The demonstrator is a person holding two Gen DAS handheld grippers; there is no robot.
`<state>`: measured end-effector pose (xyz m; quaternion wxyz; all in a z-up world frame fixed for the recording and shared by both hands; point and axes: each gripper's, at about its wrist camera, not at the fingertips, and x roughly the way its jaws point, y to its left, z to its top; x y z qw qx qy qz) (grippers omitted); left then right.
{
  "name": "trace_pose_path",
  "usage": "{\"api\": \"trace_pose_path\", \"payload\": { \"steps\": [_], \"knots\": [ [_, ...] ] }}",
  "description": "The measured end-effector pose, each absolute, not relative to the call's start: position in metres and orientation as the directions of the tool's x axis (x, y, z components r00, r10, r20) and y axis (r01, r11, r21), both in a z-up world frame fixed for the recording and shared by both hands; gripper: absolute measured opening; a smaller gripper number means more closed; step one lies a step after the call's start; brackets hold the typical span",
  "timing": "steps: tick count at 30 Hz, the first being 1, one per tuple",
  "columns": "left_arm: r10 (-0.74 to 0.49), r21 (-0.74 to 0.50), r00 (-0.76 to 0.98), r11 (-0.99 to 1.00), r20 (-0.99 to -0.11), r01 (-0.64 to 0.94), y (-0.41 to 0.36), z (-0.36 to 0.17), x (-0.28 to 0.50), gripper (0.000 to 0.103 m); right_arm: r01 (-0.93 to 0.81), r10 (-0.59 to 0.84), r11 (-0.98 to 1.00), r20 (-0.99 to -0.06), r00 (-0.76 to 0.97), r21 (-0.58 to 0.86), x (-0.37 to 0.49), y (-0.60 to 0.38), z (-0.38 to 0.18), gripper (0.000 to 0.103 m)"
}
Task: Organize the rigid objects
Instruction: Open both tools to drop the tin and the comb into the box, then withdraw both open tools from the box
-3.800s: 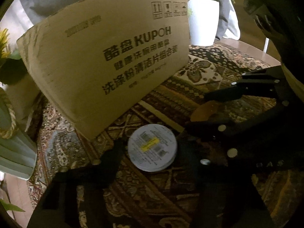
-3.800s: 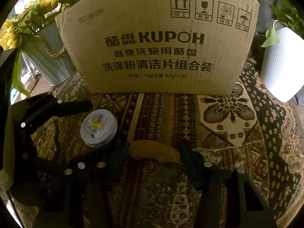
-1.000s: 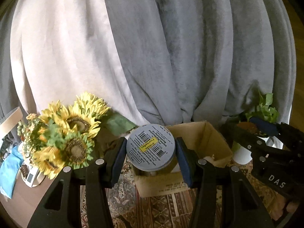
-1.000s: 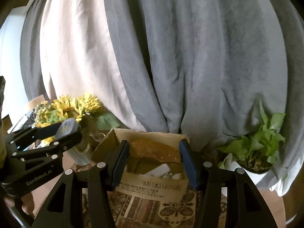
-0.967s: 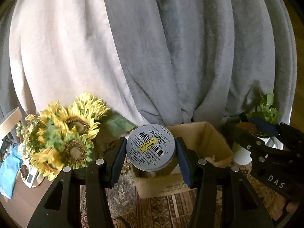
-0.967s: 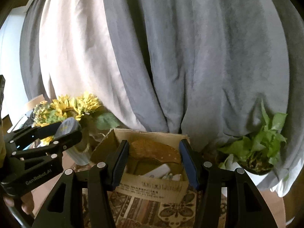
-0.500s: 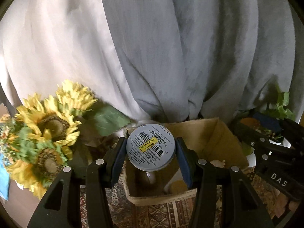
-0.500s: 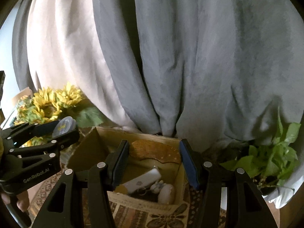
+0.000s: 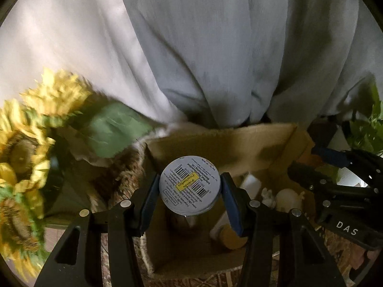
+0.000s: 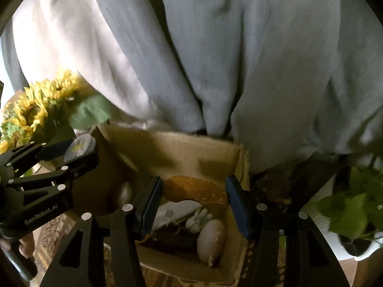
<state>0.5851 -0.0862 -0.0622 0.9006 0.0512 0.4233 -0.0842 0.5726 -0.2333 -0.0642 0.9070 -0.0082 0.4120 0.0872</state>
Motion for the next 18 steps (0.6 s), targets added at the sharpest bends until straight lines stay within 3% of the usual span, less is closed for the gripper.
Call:
{"api": "trace_pose_path", "payload": {
  "steps": [3, 6, 13, 18],
  "knots": [
    [-0.126, -0.006, 0.576, 0.978, -0.808, 0.207, -0.088, -0.071, 0.591, 0.052, -0.177, 0.177, 0.980, -0.794, 0.581, 0.090, 0.583, -0.233, -0.078, 0.056],
    [-0.109, 0.004, 0.573, 0.981, -0.813, 0.192, -0.090, -0.072, 0.593, 0.068, -0.164, 0.193, 0.979, -0.815, 0.546, 0.121, 0.587, -0.236, -0.087, 0.057],
    [-0.064, 0.036, 0.625, 0.989, -0.778, 0.146, -0.083, -0.056, 0.572, 0.080, -0.138, 0.176, 0.983, -0.809, 0.561, 0.119, 0.576, -0.236, -0.081, 0.059],
    [-0.027, 0.059, 0.673, 0.993, -0.739, 0.104, -0.075, -0.038, 0.542, 0.085, -0.108, 0.141, 0.990, -0.781, 0.608, 0.095, 0.553, -0.231, -0.065, 0.069]
  ]
}}
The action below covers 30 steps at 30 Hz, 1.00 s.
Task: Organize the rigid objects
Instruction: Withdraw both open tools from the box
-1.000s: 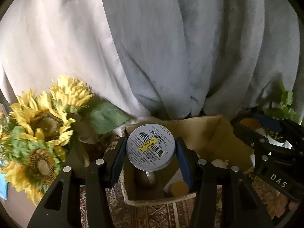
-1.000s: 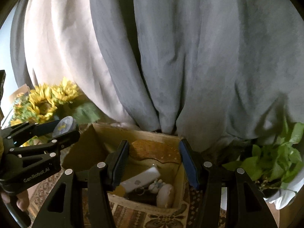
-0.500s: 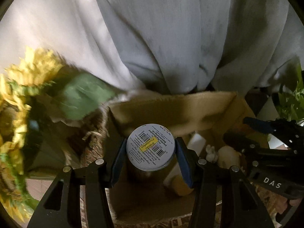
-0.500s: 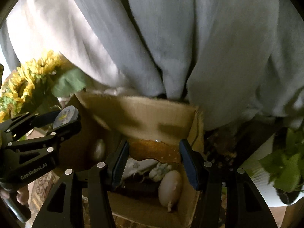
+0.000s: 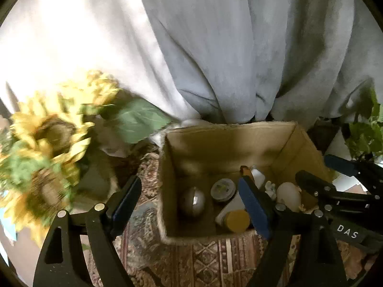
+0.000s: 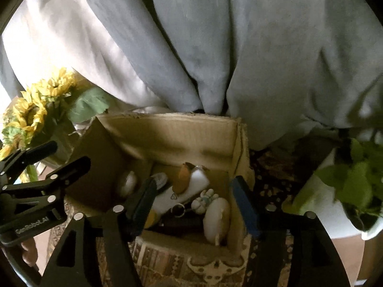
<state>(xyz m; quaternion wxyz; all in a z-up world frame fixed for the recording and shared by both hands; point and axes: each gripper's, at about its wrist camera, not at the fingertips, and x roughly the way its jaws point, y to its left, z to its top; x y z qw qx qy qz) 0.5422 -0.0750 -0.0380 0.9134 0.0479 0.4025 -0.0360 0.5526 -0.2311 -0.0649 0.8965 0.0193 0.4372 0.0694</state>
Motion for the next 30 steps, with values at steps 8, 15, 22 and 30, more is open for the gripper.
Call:
{"api": "trace_pose_path", "payload": {
  "steps": [8, 15, 22, 30],
  "knots": [
    [0.014, 0.076, 0.766, 0.996, -0.643, 0.045, -0.065, -0.004, 0.473, 0.099, -0.064, 0.094, 0.996, -0.700, 0.708, 0.069, 0.491, -0.231, -0.025, 0.084],
    [0.055, 0.093, 0.828, 0.996, -0.558, -0.004, -0.067, 0.015, 0.399, 0.103, -0.035, 0.053, 0.999, -0.627, 0.777, 0.041, 0.426, -0.238, -0.002, 0.091],
    [0.046, 0.095, 0.861, 0.995, -0.506, 0.002, -0.062, 0.030, 0.334, 0.103, -0.041, 0.045, 0.999, -0.569, 0.821, 0.020, 0.359, -0.237, 0.017, 0.092],
    [0.053, 0.110, 0.900, 0.994, -0.433, -0.006, -0.044, 0.044, 0.266, 0.103, -0.025, 0.018, 1.000, -0.508, 0.861, -0.006, 0.293, -0.217, 0.035, 0.093]
  ]
}}
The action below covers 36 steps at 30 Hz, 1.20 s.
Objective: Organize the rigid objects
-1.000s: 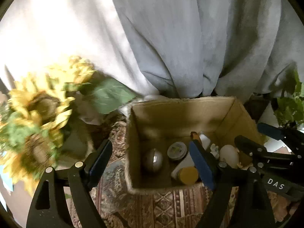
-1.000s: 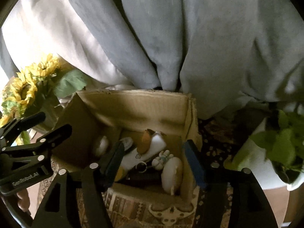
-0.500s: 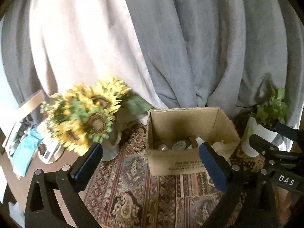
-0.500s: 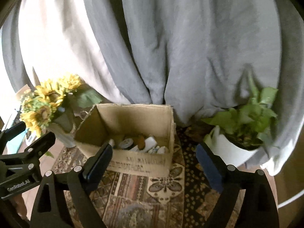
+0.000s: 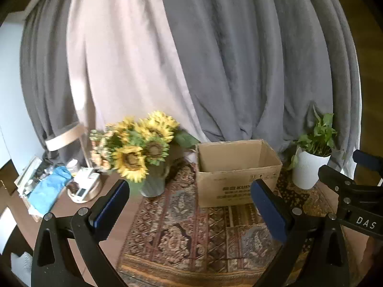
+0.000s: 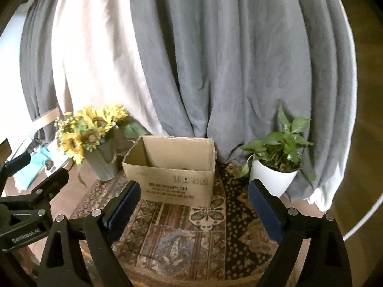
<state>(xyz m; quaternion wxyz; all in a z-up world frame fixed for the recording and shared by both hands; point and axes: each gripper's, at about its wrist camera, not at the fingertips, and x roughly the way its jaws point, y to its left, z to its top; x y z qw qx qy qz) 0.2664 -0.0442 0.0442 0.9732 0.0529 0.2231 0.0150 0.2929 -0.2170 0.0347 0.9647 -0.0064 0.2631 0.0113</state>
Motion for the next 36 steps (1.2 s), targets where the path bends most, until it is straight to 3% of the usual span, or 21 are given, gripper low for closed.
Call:
{"api": "trace_pose_path", "payload": {
  "steps": [18, 36],
  "knots": [
    [-0.004, 0.122, 0.917, 0.991, -0.400, 0.057, 0.021, 0.053, 0.135, 0.103, 0.064, -0.053, 0.998, -0.467, 0.882, 0.007, 0.148, -0.148, 0.049, 0.093],
    [-0.019, 0.084, 0.938, 0.995, -0.347, 0.051, 0.034, 0.067, 0.041, 0.103, 0.083, -0.076, 0.997, -0.390, 0.918, 0.002, 0.047, -0.125, 0.067, 0.093]
  ]
}}
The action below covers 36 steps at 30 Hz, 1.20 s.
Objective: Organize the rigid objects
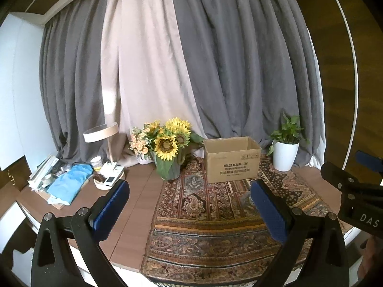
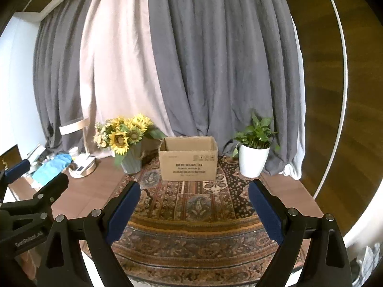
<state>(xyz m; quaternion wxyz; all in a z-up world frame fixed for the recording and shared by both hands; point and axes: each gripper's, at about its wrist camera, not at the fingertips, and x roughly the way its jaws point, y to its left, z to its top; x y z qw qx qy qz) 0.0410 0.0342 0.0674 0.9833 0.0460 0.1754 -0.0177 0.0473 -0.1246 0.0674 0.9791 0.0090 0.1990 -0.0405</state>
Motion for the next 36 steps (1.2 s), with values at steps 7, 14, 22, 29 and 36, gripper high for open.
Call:
{"api": "trace_pose_path", "payload": {
  "steps": [7, 14, 22, 29, 36],
  "knots": [
    [-0.022, 0.080, 0.943, 0.995, -0.333, 0.051, 0.025, 0.068, 0.009, 0.103, 0.067, -0.063, 0.998, -0.378, 0.923, -0.003, 0.016, -0.129, 0.070, 0.093],
    [-0.011, 0.079, 0.946, 0.996, -0.323, 0.039, 0.020, 0.069, -0.016, 0.103, 0.064, -0.066, 0.998, -0.364, 0.929, -0.017, -0.010, -0.134, 0.072, 0.094],
    [0.001, 0.084, 0.952, 0.996, -0.305, 0.026, 0.016, 0.073, -0.035, 0.103, 0.058, -0.060, 0.998, -0.347, 0.936, -0.018, -0.032, -0.140, 0.075, 0.095],
    [-0.009, 0.078, 0.956, 0.996, -0.295, 0.034, 0.013, 0.075, -0.044, 0.103, 0.062, -0.064, 0.998, -0.330, 0.942, -0.018, -0.047, -0.143, 0.079, 0.095],
    [-0.008, 0.084, 0.958, 0.996, -0.287, 0.033, 0.008, 0.079, -0.051, 0.103, 0.066, -0.068, 0.998, -0.318, 0.946, -0.017, -0.055, -0.146, 0.083, 0.095]
  ]
}}
